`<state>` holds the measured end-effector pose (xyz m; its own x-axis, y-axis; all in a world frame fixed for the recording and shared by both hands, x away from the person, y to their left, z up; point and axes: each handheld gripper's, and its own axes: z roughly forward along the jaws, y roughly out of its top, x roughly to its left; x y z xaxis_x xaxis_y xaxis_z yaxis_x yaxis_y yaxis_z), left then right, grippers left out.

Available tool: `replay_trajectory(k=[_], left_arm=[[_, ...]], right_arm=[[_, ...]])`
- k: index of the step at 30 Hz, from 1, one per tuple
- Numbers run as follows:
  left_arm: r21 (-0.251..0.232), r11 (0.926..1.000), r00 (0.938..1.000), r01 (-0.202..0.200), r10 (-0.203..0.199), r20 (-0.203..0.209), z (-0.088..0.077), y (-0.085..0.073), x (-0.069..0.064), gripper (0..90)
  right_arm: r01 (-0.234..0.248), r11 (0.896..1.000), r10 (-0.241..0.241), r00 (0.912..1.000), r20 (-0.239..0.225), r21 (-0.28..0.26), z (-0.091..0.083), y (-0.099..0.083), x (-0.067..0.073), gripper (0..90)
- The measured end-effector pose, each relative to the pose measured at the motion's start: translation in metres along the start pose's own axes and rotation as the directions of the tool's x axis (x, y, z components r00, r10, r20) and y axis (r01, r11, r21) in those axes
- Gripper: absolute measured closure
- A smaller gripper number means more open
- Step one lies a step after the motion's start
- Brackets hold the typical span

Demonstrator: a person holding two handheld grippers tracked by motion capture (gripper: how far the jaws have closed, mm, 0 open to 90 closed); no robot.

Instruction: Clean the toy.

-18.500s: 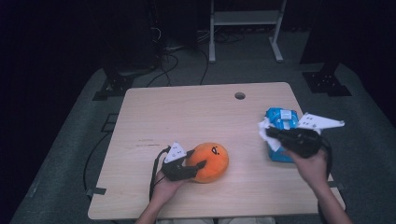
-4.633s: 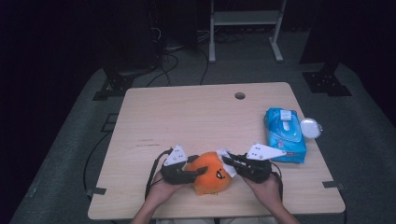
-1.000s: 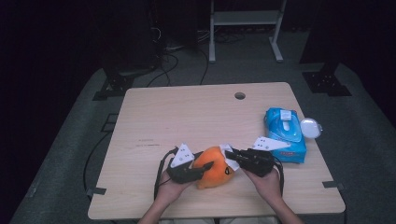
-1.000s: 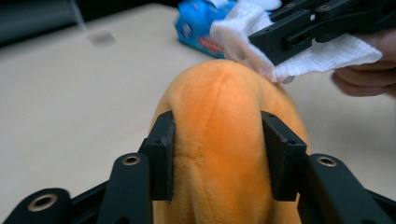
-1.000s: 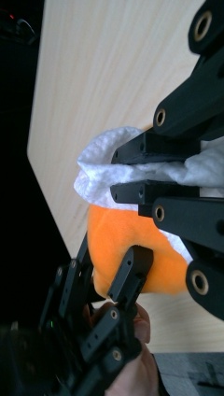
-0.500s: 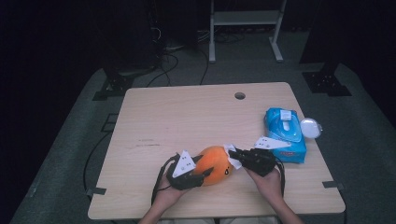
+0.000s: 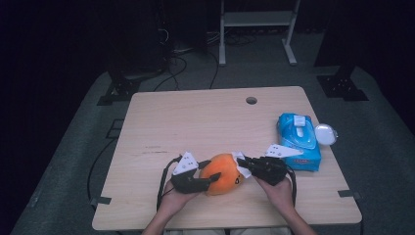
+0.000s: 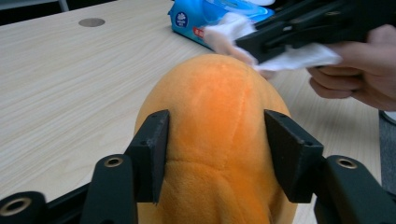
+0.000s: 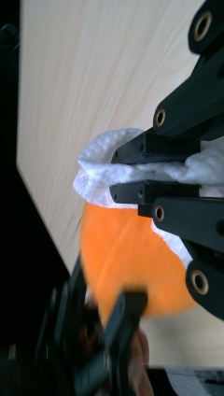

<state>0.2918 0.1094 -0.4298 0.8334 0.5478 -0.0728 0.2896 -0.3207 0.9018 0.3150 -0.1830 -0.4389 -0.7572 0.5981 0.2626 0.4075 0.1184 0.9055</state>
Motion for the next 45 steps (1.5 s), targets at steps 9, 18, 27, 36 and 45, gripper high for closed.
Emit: replay_trajectory(k=[9, 18, 27, 36, 45], left_arm=[[-0.004, 0.9982, 0.998, -0.061, 0.061, 0.02, -0.001, -0.003, -0.008, 45.7], [-0.002, 0.9999, 0.9999, -0.014, 0.014, 0.008, -0.005, -0.007, 0.003, 45.8], [-0.004, 0.9999, 0.9998, -0.014, 0.014, 0.012, -0.005, -0.007, 0.003, 45.7], [-0.013, 0.9985, 0.9983, -0.053, 0.054, 0.02, -0.001, -0.004, -0.005, 45.2], [0.002, 1.0, 1.0, -0.002, 0.002, 0.004, 0.001, 0.005, -0.009, 19.4]], right_arm=[[0.006, 1.0, -0.006, 1.0, 0.006, -0.011, -0.004, 0.008, 0.006, 81.1], [-0.089, 0.996, 0.089, 0.9957, 0.025, 0.019, 0.0, -0.01, -0.011, 81.1], [-0.041, 0.999, 0.041, 0.9991, -0.008, -0.009, -0.002, 0.0, 0.001, 81.1], [-0.037, 0.999, 0.037, 0.9993, -0.006, -0.031, -0.005, 0.004, 0.005, 81.1], [0.01, 1.0, -0.009, 0.9999, 0.014, -0.014, -0.004, 0.002, 0.008, 81.1]])
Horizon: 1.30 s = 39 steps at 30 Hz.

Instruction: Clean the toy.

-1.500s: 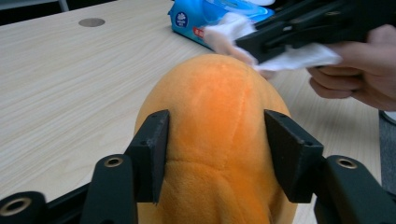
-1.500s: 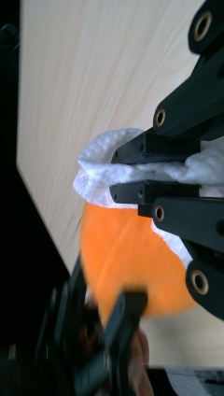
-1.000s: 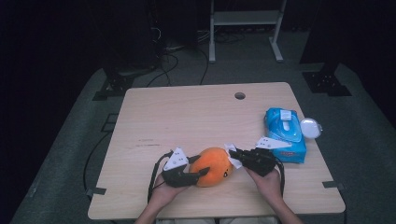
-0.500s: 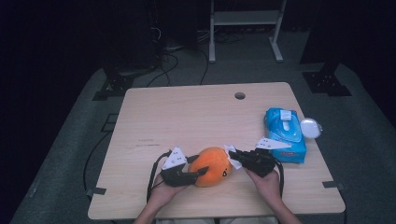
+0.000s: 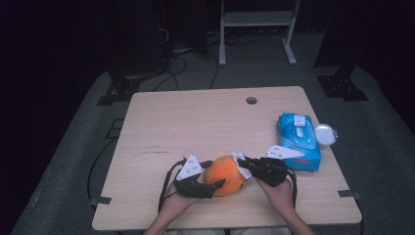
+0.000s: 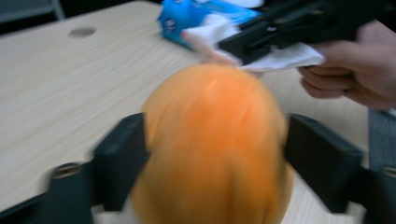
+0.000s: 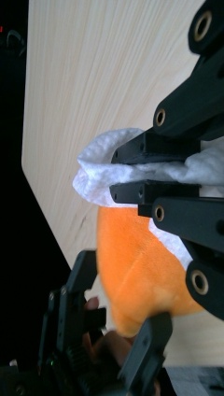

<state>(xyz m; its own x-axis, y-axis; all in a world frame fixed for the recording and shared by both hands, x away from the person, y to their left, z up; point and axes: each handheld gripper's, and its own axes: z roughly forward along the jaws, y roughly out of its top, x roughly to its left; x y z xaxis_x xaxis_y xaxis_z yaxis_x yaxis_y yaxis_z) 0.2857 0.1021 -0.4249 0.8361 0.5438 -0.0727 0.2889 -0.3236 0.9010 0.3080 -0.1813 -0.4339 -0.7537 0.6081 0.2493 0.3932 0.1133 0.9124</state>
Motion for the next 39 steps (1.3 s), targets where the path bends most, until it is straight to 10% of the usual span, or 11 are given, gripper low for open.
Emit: replay_trajectory(k=[2, 10, 16, 19, 24, 31, 39], left_arm=[[0.008, 0.9995, 0.999, 0.029, -0.03, 0.032, 0.001, -0.003, 0.004, 22.7], [0.024, 0.9959, 0.9962, -0.087, 0.086, 0.013, 0.006, 0.0, -0.006, 40.3], [0.028, 0.9989, 0.9986, 0.038, -0.039, 0.036, 0.006, -0.005, 0.003, 21.2], [0.028, 0.9991, 0.9994, -0.033, 0.033, 0.014, 0.006, -0.002, -0.002, 39.4], [0.037, 0.9908, 0.9915, -0.13, 0.13, 0.007, 0.009, 0.002, -0.012, 44.3], [0.03, 0.9977, 0.997, 0.06, -0.061, 0.046, 0.013, -0.003, 0.002, 23.4], [0.039, 0.9915, 0.9922, -0.124, 0.124, 0.006, 0.013, 0.004, -0.019, 40.8]], right_arm=[[-0.014, 1.0, 0.014, 0.9999, 0.005, 0.001, -0.002, 0.001, -0.002, 81.2], [0.106, 0.994, -0.108, 0.9923, -0.061, -0.035, 0.001, 0.014, 0.031, 81.1], [0.056, 0.998, -0.056, 0.9984, -0.011, -0.02, -0.002, 0.008, 0.012, 81.1], [0.093, 0.995, -0.093, 0.9954, -0.02, -0.035, -0.003, 0.013, 0.024, 81.1], [0.193, 0.98, -0.196, 0.9775, -0.078, -0.035, 0.003, 0.019, 0.051, 81.1], [0.152, 0.988, -0.152, 0.9878, -0.034, -0.013, -0.002, 0.017, 0.034, 81.2], [0.206, 0.978, -0.208, 0.9721, -0.109, -0.028, 0.005, 0.022, 0.061, 81.1]])
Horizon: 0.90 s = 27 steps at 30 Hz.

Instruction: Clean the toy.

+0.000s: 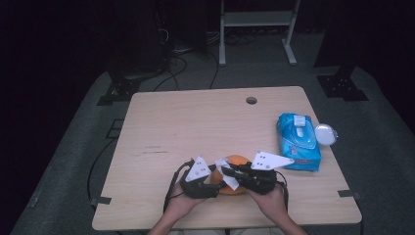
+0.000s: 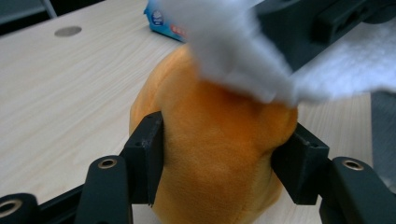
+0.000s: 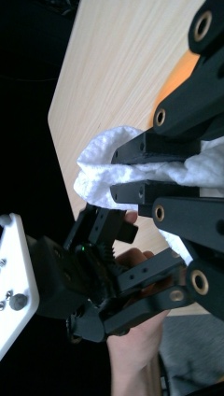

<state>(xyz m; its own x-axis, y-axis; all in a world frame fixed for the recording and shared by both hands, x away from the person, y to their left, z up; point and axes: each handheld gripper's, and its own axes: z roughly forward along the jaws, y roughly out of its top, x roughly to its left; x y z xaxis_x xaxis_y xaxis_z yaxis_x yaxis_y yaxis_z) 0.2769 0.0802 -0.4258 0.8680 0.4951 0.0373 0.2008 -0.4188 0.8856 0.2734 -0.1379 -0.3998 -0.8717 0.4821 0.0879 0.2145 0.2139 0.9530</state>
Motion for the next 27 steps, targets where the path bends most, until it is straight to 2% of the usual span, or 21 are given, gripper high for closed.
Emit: replay_trajectory(k=[1, 2, 4, 6, 8, 9, 10, 12, 13, 14, 17, 20, 24, 25, 27], left_arm=[[0.0, 1.0, 1.0, -0.009, 0.009, -0.001, 0.0, 0.0, -0.001, 41.6], [0.0, 0.9999, 0.9999, -0.012, 0.012, 0.001, -0.001, -0.001, 0.0, 41.6], [0.002, 0.9998, 0.9998, -0.018, 0.018, 0.002, -0.001, -0.002, -0.001, 42.2], [0.001, 0.9998, 0.9998, -0.021, 0.021, 0.005, -0.002, -0.003, -0.001, 42.1], [0.002, 0.9998, 0.9997, -0.022, 0.022, 0.012, -0.001, -0.003, 0.0, 41.9], [0.002, 0.9997, 0.9997, -0.023, 0.023, 0.012, 0.0, -0.002, -0.001, 41.9], [0.003, 0.9996, 0.9996, -0.027, 0.027, 0.011, 0.001, -0.001, -0.001, 41.8], [0.001, 0.9996, 0.9996, -0.027, 0.027, 0.011, 0.001, -0.002, -0.001, 42.0], [0.008, 0.9994, 0.9994, -0.033, 0.033, 0.01, 0.001, -0.002, -0.001, 42.5], [0.014, 0.9994, 0.9994, -0.033, 0.033, 0.007, 0.0, -0.003, 0.0, 42.5], [0.018, 0.9998, 0.9999, -0.007, 0.007, 0.008, -0.002, -0.006, 0.003, 43.6], [0.027, 0.9994, 0.9997, 0.022, -0.022, 0.008, -0.004, -0.009, 0.008, 44.1], [0.025, 0.9978, 0.9978, 0.061, -0.062, 0.023, -0.006, -0.012, 0.015, 43.0], [0.027, 0.9972, 0.997, 0.07, -0.071, 0.032, -0.007, -0.01, 0.016, 39.9], [0.006, 0.9963, 0.9958, 0.086, -0.086, 0.032, -0.007, -0.006, 0.017, 27.3]], right_arm=[[0.023, 1.0, -0.023, 0.9997, 0.004, 0.007, 0.002, 0.001, 0.002, 81.1], [0.026, 1.0, -0.026, 0.9996, 0.011, 0.011, 0.001, 0.002, 0.001, 81.2], [0.001, 1.0, -0.001, 0.9993, 0.038, 0.011, -0.003, 0.001, -0.007, 81.2], [-0.024, 1.0, 0.023, 0.9962, 0.085, 0.012, -0.009, -0.002, -0.018, 81.2], [-0.064, 0.998, 0.063, 0.9927, 0.103, 0.007, -0.015, -0.006, -0.026, 81.2], [-0.077, 0.997, 0.077, 0.9923, 0.096, -0.003, -0.015, -0.008, -0.027, 81.2], [-0.071, 0.997, 0.071, 0.9934, 0.089, -0.003, -0.014, -0.007, -0.023, 81.2], [-0.04, 0.999, 0.04, 0.9976, 0.057, 0.0, -0.009, -0.004, -0.013, 81.1], [-0.018, 1.0, 0.018, 0.9997, 0.015, 0.007, -0.002, -0.003, -0.005, 81.1], [-0.018, 1.0, 0.018, 0.9997, 0.015, 0.007, -0.002, -0.003, -0.005, 81.1], [-0.008, 1.0, 0.008, 0.9997, 0.023, 0.019, 0.0, -0.003, -0.008, 81.2], [-0.033, 0.999, 0.031, 0.9964, 0.079, 0.022, -0.01, -0.007, -0.02, 81.2], [-0.089, 0.996, 0.086, 0.9894, 0.116, 0.02, -0.018, -0.016, -0.034, 81.2], [-0.098, 0.995, 0.095, 0.9887, 0.115, 0.017, -0.017, -0.016, -0.033, 81.2], [-0.078, 0.997, 0.076, 0.991, 0.11, 0.018, -0.013, -0.014, -0.028, 81.2]])
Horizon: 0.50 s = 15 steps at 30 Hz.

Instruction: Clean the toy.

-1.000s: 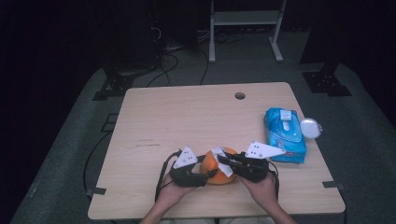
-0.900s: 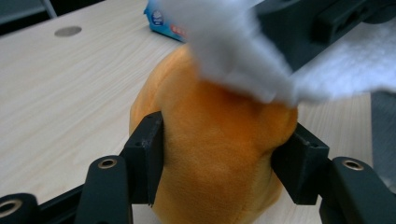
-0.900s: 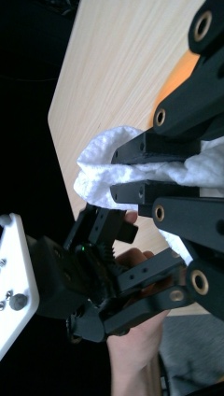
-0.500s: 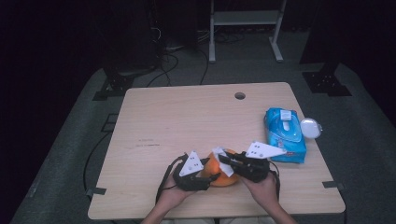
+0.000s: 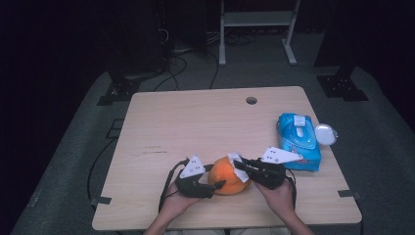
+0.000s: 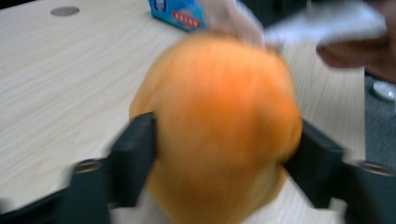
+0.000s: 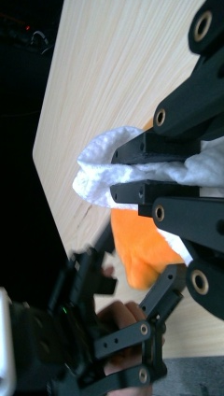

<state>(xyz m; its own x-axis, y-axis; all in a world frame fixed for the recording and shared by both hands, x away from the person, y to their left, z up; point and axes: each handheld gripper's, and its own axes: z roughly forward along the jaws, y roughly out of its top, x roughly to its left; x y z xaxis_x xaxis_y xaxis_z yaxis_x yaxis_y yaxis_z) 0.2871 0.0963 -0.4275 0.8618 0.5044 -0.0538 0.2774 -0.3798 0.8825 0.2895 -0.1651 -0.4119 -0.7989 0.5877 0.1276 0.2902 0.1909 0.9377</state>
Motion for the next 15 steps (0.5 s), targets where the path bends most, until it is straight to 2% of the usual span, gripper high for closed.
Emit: replay_trajectory(k=[1, 2, 3, 4, 5, 7, 9, 11, 13, 15], left_arm=[[-0.018, 0.9998, 1.0, 0.009, -0.009, 0.004, -0.001, 0.002, 0.0, 22.9], [-0.024, 0.9997, 1.0, 0.009, -0.009, 0.004, -0.001, 0.003, -0.001, 22.5], [-0.016, 0.9998, 0.9999, -0.01, 0.01, -0.004, -0.001, 0.004, -0.003, 24.0], [-0.01, 0.9995, 0.9994, -0.031, 0.031, -0.013, -0.001, 0.003, -0.003, 29.4], [-0.008, 0.9994, 0.9992, -0.034, 0.033, -0.021, -0.001, 0.001, -0.003, 33.9], [-0.002, 0.9999, 0.9994, -0.017, 0.017, -0.031, -0.002, -0.001, -0.001, 39.9], [0.006, 0.9999, 0.9993, -0.009, 0.009, -0.037, -0.004, -0.003, 0.002, 42.1], [0.005, 1.0, 0.9994, 0.007, -0.007, -0.033, -0.006, -0.005, 0.005, 42.3], [0.003, 0.9999, 0.9997, 0.015, -0.015, -0.022, -0.006, -0.005, 0.006, 41.0], [-0.017, 0.9997, 0.9998, 0.018, -0.018, -0.004, -0.006, -0.001, 0.006, 32.2]], right_arm=[[0.005, 1.0, -0.005, 0.9999, -0.013, -0.002, 0.002, 0.001, 0.003, 81.1], [0.012, 1.0, -0.012, 0.9995, -0.03, -0.003, 0.004, 0.001, 0.006, 81.2], [0.024, 1.0, -0.024, 0.999, -0.037, 0.0, 0.006, 0.001, 0.009, 81.1], [0.036, 0.999, -0.036, 0.9988, -0.033, 0.002, 0.007, 0.002, 0.011, 81.1], [0.039, 0.999, -0.039, 0.9987, -0.033, 0.006, 0.006, 0.002, 0.01, 81.2], [0.024, 1.0, -0.024, 0.9993, -0.03, 0.005, 0.004, 0.001, 0.005, 81.2], [0.013, 1.0, -0.013, 0.9999, -0.009, 0.018, 0.001, -0.002, 0.0, 81.2], [-0.005, 1.0, 0.005, 0.9998, 0.018, 0.027, -0.001, -0.006, -0.007, 81.2], [-0.031, 0.999, 0.03, 0.9992, 0.025, 0.027, -0.002, -0.01, -0.012, 81.2], [-0.02, 0.999, 0.02, 0.9994, 0.028, 0.025, -0.001, -0.009, -0.009, 81.2]])
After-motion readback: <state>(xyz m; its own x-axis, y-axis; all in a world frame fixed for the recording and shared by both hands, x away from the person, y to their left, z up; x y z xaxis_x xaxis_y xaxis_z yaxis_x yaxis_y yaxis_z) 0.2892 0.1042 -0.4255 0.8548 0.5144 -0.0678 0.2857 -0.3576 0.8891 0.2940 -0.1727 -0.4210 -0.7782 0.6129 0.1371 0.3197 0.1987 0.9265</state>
